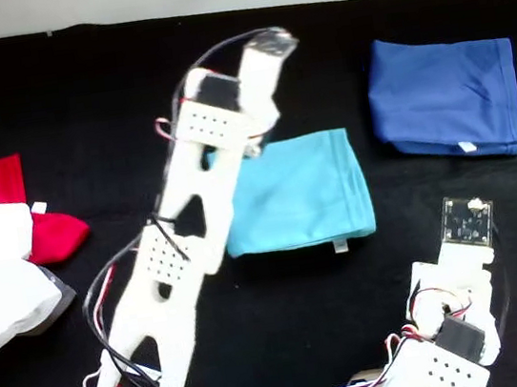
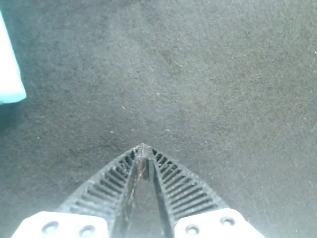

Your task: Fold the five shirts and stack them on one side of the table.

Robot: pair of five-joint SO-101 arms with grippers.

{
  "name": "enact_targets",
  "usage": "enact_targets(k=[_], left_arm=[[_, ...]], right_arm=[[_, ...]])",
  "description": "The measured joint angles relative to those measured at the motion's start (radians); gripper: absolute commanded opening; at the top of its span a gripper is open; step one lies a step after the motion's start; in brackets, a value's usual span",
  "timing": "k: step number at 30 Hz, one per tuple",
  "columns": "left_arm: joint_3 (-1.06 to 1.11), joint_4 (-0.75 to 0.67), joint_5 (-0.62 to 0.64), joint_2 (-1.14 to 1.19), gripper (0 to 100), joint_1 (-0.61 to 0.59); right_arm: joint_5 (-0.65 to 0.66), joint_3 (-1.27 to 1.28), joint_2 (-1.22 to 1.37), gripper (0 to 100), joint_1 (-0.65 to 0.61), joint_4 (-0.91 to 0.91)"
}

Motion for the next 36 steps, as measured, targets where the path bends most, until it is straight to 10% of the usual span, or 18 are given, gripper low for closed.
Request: enact_targets(k=[25,36], left_arm=[[-0.175,-0.006,0.000,0.184,1,-0.216],[0.239,0.012,0.000,-0.305,1,-0.354]], right_arm=[[0.000,0.000,0.000,0.8,-0.003,0.000],[0.000,0.000,0.000,0.8,-0.003,0.000]])
